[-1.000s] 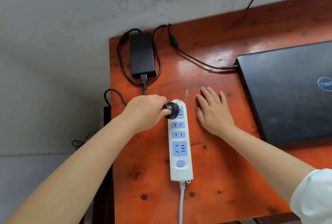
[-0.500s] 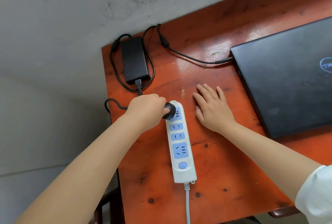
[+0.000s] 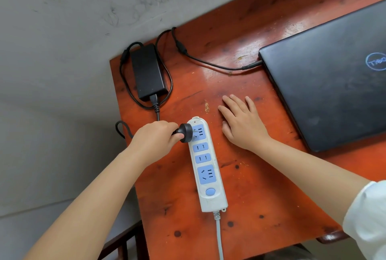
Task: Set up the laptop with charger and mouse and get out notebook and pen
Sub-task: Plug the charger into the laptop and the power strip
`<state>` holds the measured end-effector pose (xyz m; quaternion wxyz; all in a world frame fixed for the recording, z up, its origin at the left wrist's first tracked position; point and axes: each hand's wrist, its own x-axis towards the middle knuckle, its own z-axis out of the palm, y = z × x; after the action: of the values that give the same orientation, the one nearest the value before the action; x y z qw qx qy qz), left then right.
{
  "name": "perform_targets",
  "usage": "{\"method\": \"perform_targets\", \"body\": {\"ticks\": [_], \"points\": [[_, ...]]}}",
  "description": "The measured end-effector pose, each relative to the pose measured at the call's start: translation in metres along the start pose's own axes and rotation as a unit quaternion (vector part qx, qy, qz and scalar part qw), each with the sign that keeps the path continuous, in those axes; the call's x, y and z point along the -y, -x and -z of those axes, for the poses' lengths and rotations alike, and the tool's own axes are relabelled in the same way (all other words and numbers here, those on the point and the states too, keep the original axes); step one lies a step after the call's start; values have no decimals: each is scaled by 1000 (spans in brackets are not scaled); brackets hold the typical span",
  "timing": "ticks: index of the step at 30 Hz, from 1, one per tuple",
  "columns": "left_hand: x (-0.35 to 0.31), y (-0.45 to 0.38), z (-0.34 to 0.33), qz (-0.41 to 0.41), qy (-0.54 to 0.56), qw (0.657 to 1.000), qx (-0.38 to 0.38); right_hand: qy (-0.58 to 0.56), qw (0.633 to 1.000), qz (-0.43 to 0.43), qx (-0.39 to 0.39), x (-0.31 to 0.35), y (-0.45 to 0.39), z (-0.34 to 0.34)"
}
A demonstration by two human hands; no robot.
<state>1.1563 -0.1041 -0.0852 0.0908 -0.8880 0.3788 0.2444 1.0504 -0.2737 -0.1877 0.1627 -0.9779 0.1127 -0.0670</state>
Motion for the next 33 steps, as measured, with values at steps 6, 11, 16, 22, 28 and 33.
{"method": "perform_targets", "body": {"ticks": [6,11,16,22,28,33], "points": [[-9,-5,9,-1,-72,997,30,-9,1000,1,-14,0,0,-1],[-33,-18,20,-6,-208,974,95,-32,995,32,-86,-6,5,-2],[-48,-27,22,12,-293,939,177,-40,995,27,-92,-5,4,-1],[-73,-37,20,-6,-298,922,246,-46,995,21,-89,-6,2,0],[-69,-40,18,21,-257,931,259,-41,997,18,-68,-6,2,4],[-62,-37,17,-4,-171,966,193,-46,998,16,-47,-5,7,10]]}}
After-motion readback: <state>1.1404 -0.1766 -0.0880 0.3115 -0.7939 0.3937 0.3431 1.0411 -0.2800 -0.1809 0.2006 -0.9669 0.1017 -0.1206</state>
